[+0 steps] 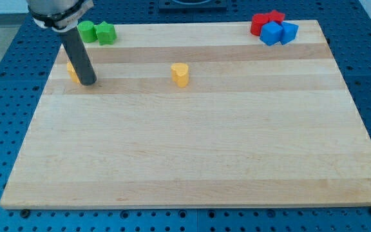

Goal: Place the yellow hexagon to the bottom of the green circle

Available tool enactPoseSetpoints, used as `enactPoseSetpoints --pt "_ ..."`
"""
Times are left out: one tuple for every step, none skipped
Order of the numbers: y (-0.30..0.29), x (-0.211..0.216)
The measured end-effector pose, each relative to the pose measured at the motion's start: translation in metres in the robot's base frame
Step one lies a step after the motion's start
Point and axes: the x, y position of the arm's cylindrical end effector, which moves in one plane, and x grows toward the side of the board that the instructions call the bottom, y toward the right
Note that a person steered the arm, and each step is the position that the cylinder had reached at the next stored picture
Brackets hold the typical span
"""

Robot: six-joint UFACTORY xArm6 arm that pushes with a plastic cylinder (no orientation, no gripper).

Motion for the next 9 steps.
enactPoseSetpoints --pt "0.001 0.012" --pt "-0.011 0.020" --pt "-0.023 0.000" --pt "-0.023 -0.033" --pt "-0.023 -0.059" --pt "-0.023 -0.048" --pt "-0.032 -0.021" --pt "-0.056 -0.029" --pt "-0.057 -0.054"
